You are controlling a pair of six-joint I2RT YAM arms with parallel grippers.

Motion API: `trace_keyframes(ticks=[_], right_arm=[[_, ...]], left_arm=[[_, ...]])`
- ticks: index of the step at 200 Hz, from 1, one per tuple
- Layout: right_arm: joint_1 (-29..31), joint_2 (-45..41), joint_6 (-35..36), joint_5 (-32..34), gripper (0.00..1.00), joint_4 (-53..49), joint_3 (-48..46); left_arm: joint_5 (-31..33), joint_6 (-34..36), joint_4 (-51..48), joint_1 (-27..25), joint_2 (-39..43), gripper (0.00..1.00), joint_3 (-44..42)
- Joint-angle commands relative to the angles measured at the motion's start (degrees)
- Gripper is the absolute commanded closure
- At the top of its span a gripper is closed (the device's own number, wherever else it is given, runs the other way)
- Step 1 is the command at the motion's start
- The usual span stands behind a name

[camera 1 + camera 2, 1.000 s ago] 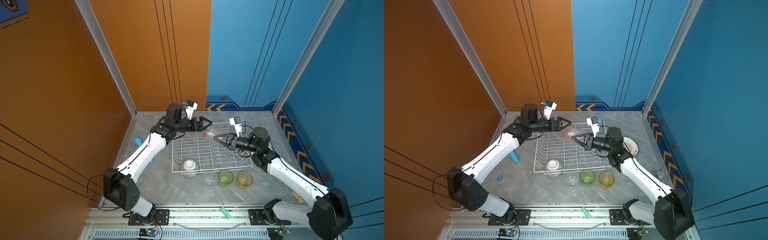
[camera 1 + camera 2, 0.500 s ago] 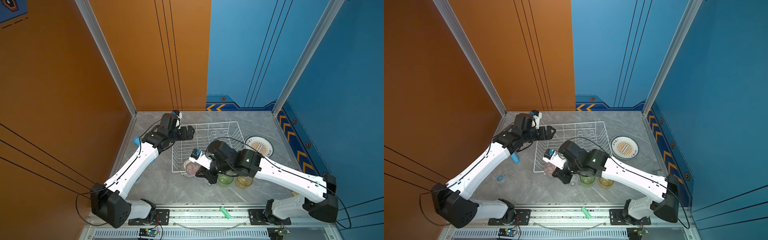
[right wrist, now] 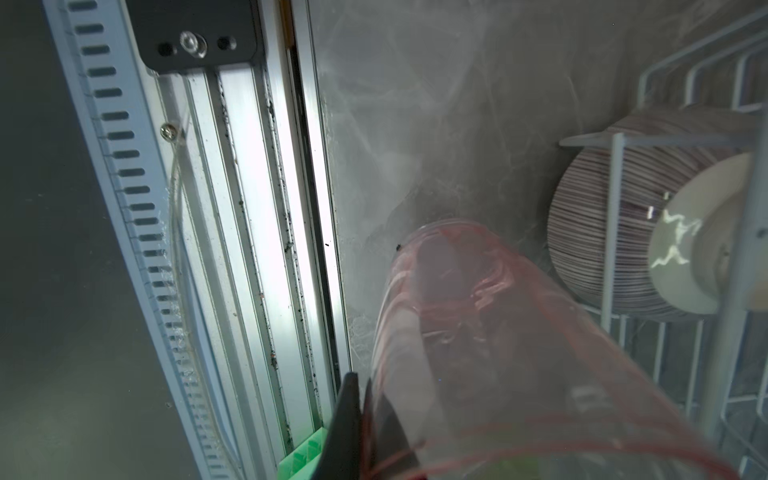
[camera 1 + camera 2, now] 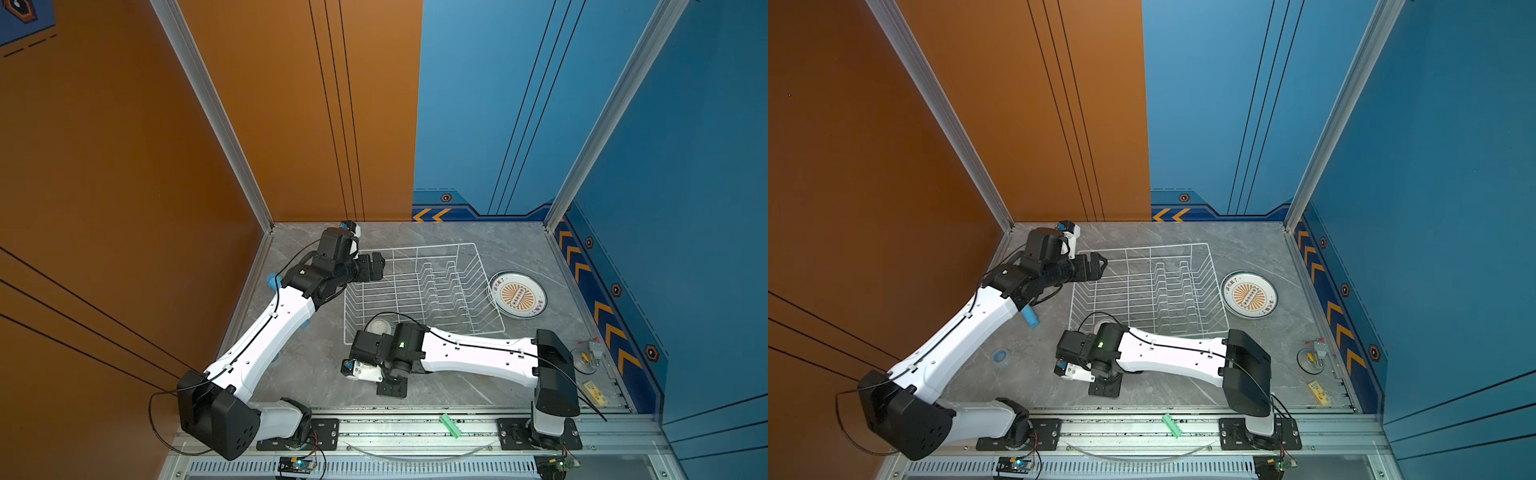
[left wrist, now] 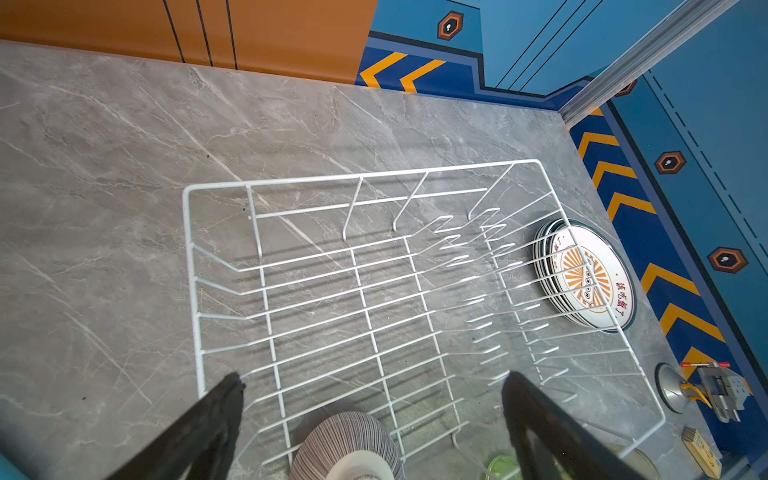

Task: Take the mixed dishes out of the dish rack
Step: 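Carry the pink glass with the right gripper down beside the clear glass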

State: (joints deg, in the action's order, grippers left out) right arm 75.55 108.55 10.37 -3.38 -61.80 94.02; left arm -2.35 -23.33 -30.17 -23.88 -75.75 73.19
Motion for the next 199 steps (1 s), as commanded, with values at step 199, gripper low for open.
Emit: trace_keyframes(ticks=[199], right_arm=[[-1.5, 14.0, 3.5, 6.6, 0.82, -8.8, 8.6]], left_arm=[[1.9, 3.1, -4.5, 2.7, 1.9, 0.02, -1.4]])
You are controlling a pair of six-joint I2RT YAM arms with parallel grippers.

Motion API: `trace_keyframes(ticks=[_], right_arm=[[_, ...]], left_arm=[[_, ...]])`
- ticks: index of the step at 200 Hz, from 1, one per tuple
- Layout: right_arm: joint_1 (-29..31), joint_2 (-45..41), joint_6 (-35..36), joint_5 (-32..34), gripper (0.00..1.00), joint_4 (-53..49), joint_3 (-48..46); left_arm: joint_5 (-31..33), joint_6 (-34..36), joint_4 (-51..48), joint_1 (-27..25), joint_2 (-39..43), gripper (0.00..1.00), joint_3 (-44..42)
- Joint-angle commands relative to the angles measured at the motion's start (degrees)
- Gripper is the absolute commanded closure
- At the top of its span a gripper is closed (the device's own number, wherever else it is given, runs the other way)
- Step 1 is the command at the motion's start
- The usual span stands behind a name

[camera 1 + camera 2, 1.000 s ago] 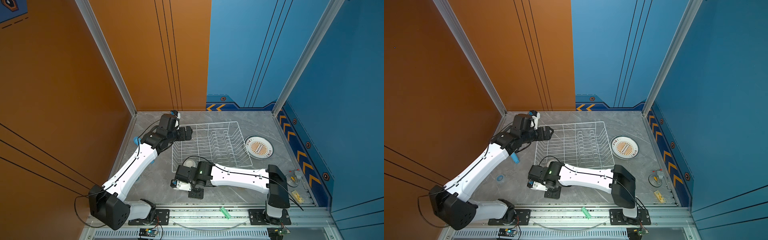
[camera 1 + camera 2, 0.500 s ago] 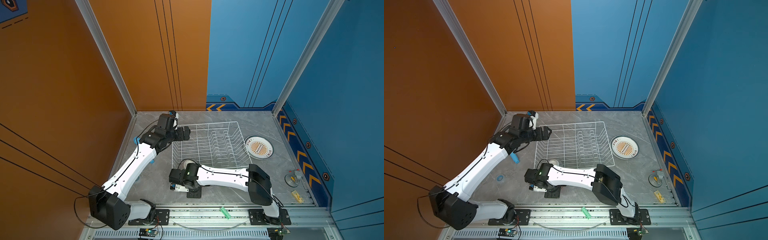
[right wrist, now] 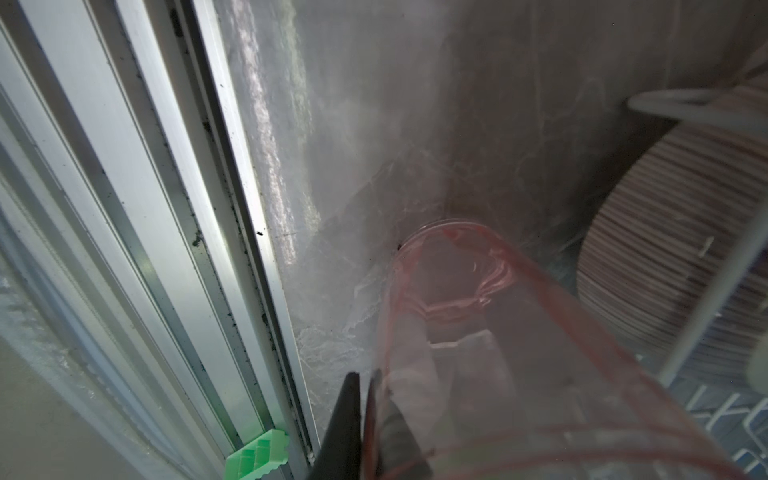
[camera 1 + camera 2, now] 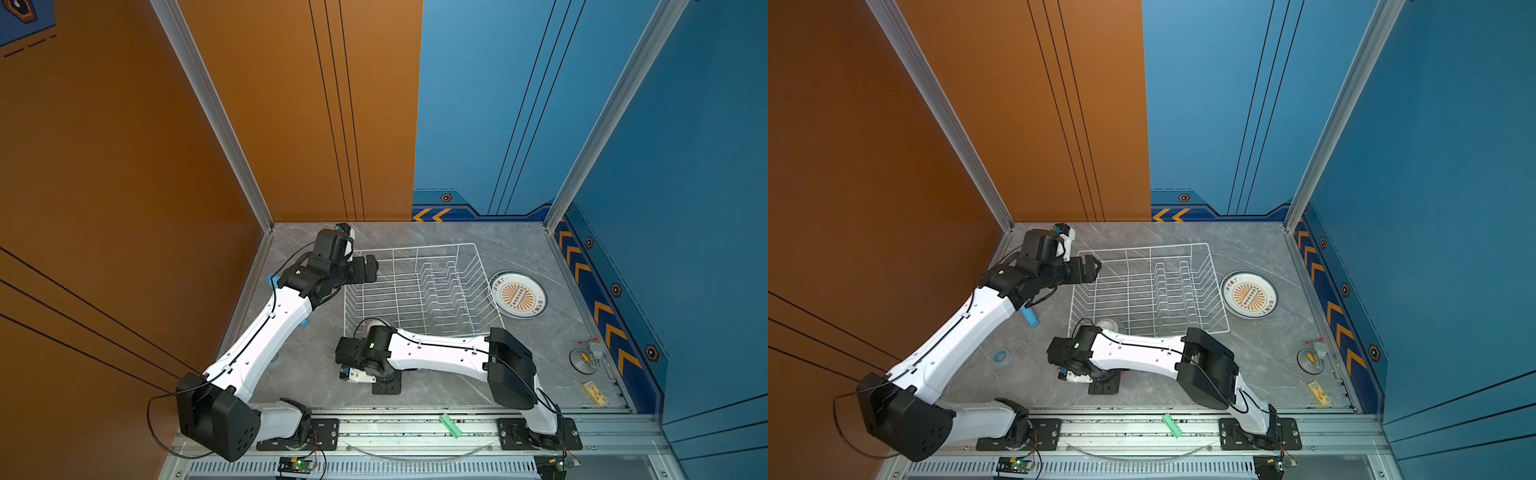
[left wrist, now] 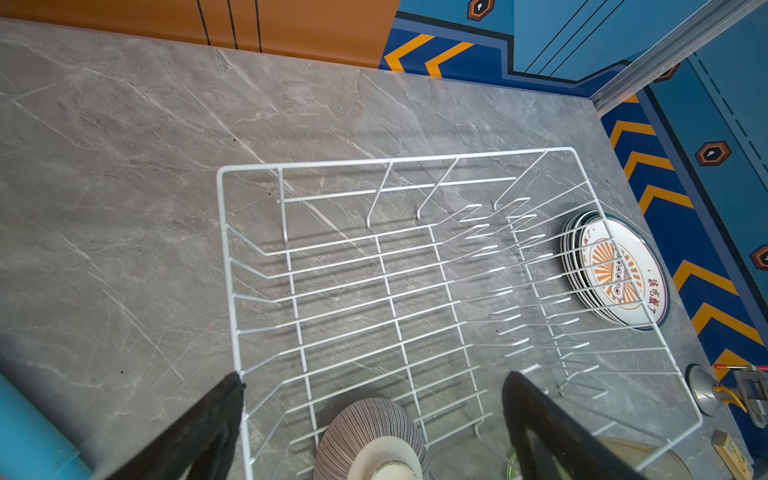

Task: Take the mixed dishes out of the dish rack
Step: 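Carry the pink glass with the right gripper down beside the clear glass, then open the right gripper off the pink glass while the left draws back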

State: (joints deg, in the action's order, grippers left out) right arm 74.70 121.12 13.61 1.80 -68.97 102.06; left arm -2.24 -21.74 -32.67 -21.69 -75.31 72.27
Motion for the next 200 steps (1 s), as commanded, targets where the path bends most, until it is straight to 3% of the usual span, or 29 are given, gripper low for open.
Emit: trace_keyframes(ticks=[1, 24, 60, 145, 175, 200], right_arm=[[-0.7, 1.4, 0.3, 1.5, 0.82, -1.6, 0.5], [-0.7, 0.9, 0.1, 2.0, 0.68, -1.4, 2.2], [-0.8, -1.5, 0.1, 2.8, 0.57, -0.2, 2.1], [-2.5, -14.3, -1.3, 1.7, 0.53, 0.8, -1.2], [-9.9, -22.6, -7.6, 2.6, 0.53, 4.3, -5.0], [-22.0, -32.0, -15.4, 1.5, 0.66, 11.7, -13.2]], left_arm=[[1.8, 1.6, -2.0, 0.5, 1.4, 0.02, -0.5], [2.1, 1.7, -2.4, 0.5, 1.5, 0.02, -0.4], [2.6, 1.9, -3.0, 0.4, 1.8, 0.02, -0.5], [6.5, 3.1, -6.1, -0.1, 2.0, 0.01, -0.1], [12.5, 4.0, -11.3, 0.0, 1.0, 0.10, -0.2], [12.0, 4.2, -13.0, 1.0, -0.8, 0.23, -1.5]])
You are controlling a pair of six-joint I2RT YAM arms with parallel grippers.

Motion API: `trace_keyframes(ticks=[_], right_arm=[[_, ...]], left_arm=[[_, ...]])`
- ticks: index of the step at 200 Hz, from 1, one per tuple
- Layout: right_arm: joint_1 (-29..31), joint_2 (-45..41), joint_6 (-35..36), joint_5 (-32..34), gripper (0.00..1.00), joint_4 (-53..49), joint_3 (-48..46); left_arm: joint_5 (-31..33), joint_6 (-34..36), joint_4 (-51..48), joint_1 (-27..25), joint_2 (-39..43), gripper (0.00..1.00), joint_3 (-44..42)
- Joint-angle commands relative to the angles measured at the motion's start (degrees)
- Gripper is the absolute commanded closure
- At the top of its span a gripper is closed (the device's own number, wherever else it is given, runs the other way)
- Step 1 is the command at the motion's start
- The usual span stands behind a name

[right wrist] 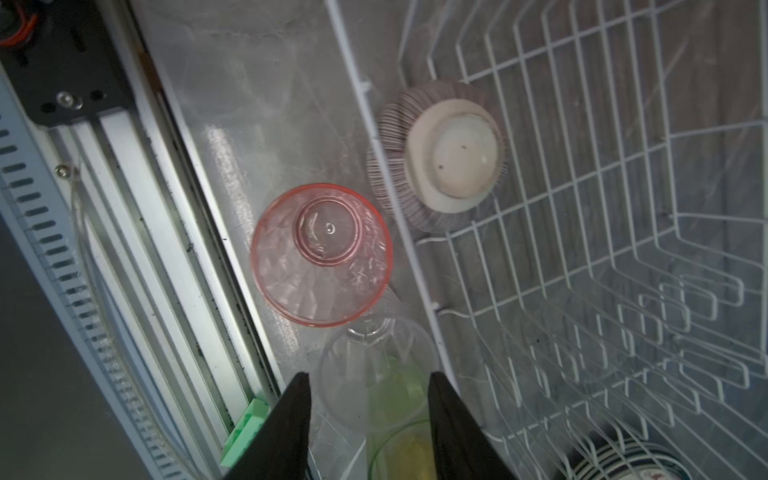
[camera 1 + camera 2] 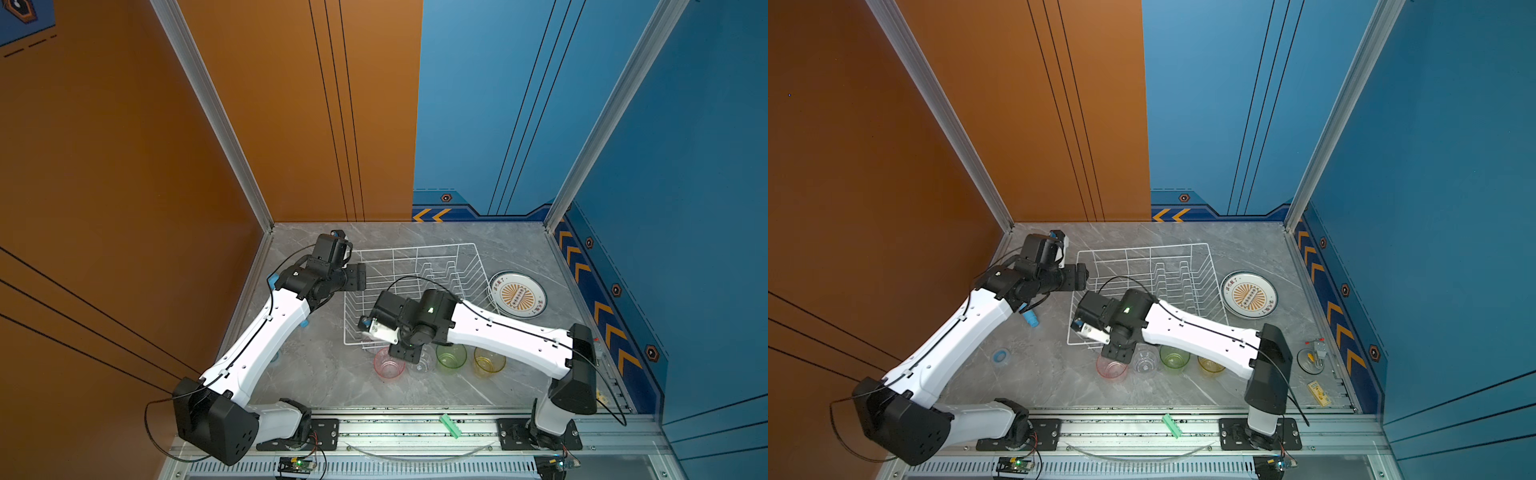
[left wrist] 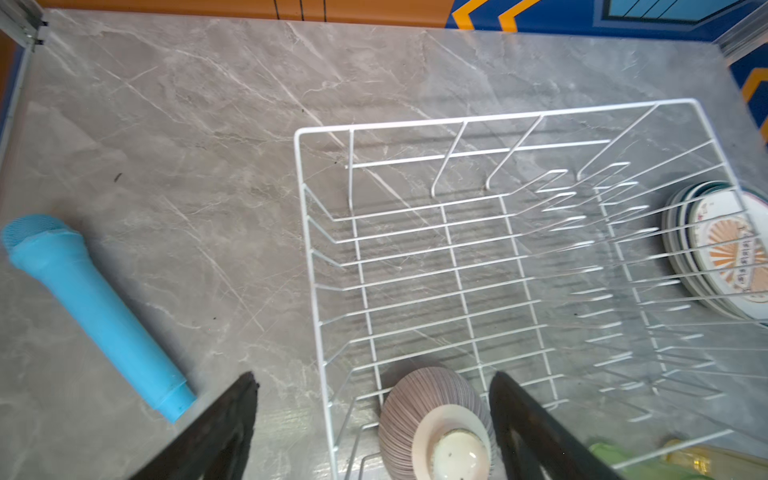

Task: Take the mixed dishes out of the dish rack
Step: 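Open the right gripper off the pink glass while the left draws back, then move the left gripper over the striped bowl in the rack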

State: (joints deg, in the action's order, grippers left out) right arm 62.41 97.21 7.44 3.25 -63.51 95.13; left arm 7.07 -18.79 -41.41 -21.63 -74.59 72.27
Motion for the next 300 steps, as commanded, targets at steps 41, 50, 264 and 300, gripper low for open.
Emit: trace_keyframes(ticks=[41, 50, 264, 300], right_arm=[[-29.8, -20.9, -16.5, -3.6, 0.72, 16.9, -21.2], [-33.0, -22.0, -17.0, -3.5, 0.72, 17.5, -23.1], [-43.4, -26.6, -19.5, -7.3, 0.78, 24.9, -33.8], [-43.5, -25.8, -19.5, -7.0, 0.82, 25.5, -34.1]], left_arm=[[0.8, 1.2, -4.3, 1.5, -3.4, 0.30, -3.2], [0.6, 1.2, -4.3, 1.7, -3.7, 0.30, -3.4], [-9.2, 4.7, 1.3, 8.2, -22.3, 0.65, 3.6], [-9.0, 5.7, 1.3, 8.7, -25.5, 0.66, 6.8]])
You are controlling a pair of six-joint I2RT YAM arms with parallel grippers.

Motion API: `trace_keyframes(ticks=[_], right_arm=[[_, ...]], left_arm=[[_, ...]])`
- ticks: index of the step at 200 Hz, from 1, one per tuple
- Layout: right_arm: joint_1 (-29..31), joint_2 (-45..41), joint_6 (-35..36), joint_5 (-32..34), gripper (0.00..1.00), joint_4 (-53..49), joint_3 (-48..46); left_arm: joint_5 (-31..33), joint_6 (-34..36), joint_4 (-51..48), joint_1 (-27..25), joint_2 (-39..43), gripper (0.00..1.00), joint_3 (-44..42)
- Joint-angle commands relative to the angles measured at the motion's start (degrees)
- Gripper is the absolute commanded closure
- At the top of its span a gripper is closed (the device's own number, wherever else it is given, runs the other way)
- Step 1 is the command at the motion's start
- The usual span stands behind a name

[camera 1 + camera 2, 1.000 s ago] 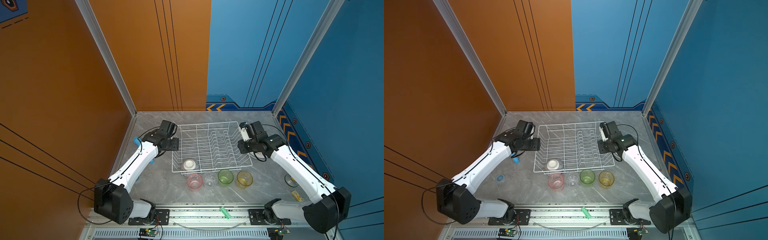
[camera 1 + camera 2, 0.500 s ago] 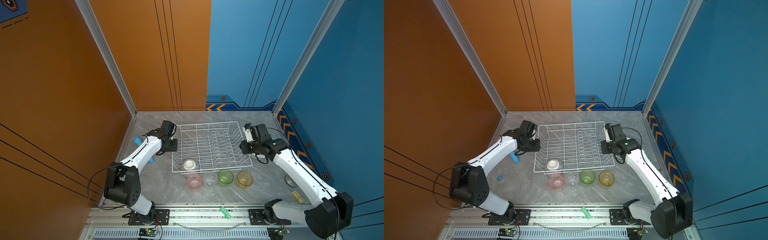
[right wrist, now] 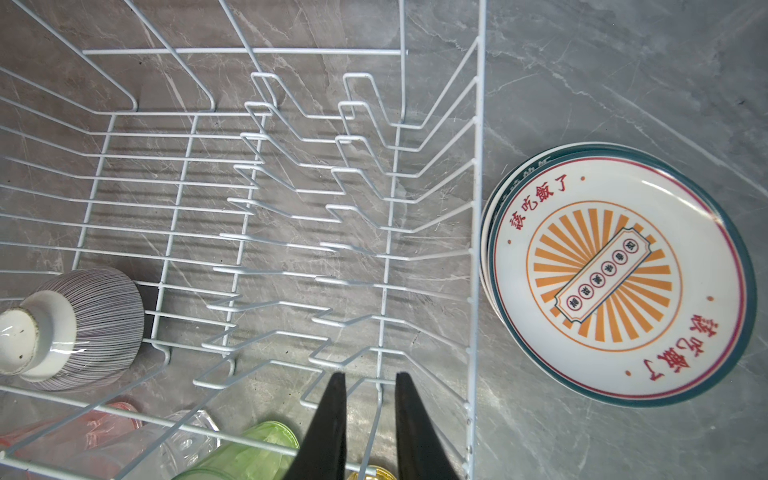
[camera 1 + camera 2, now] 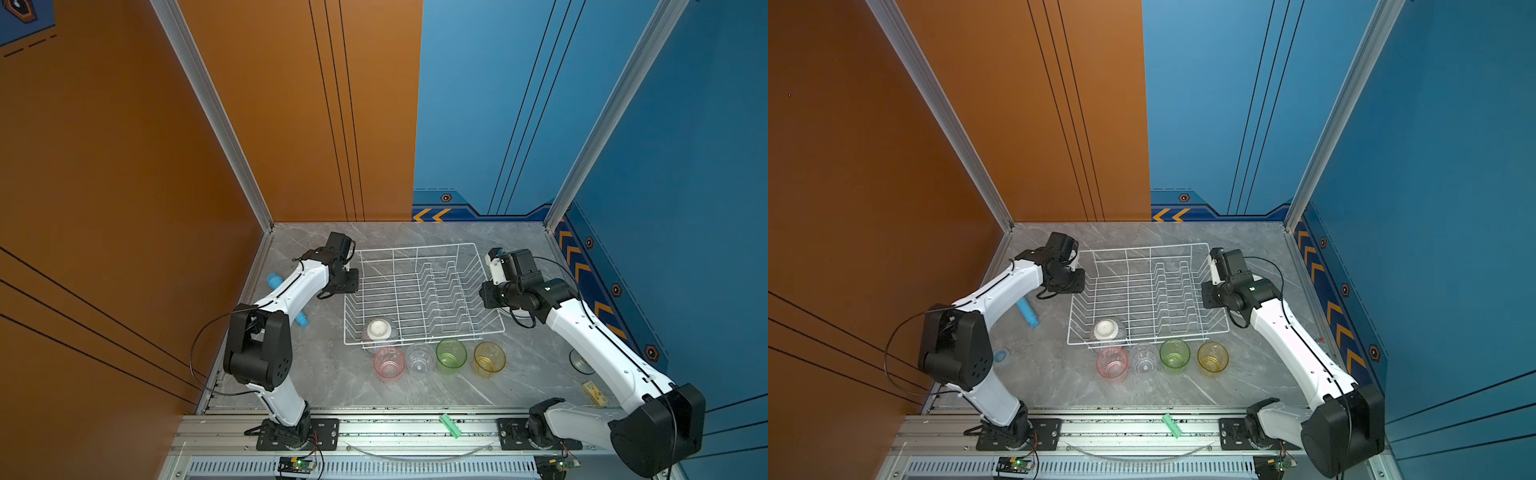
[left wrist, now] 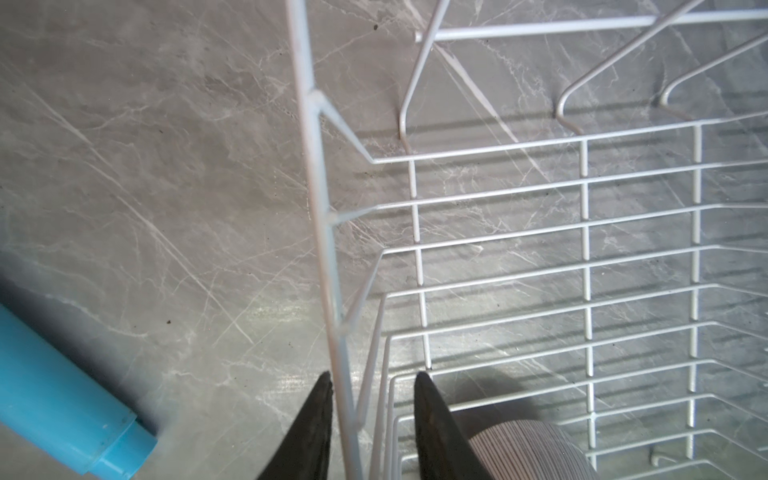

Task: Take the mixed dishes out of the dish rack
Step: 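Move the left gripper over the striped bowl in the rack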

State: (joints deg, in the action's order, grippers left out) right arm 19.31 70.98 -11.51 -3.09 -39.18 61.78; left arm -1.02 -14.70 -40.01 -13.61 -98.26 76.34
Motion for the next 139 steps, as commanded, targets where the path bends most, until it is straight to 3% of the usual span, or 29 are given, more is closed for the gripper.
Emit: trace_keyframes(ticks=[1, 139], right_arm=[[-0.3, 0.5, -0.5, -0.6, 0.82, 1.1, -0.7], [-0.5, 3.0, -0.6, -1.0, 0.83, 3.7, -1.3]], left_arm=[[-1.0, 1.6, -0.1, 0.7, -1.9, 0.66, 2.8], [-2.9, 3.9, -0.1, 3.1, -18.7, 0.67, 22.4]])
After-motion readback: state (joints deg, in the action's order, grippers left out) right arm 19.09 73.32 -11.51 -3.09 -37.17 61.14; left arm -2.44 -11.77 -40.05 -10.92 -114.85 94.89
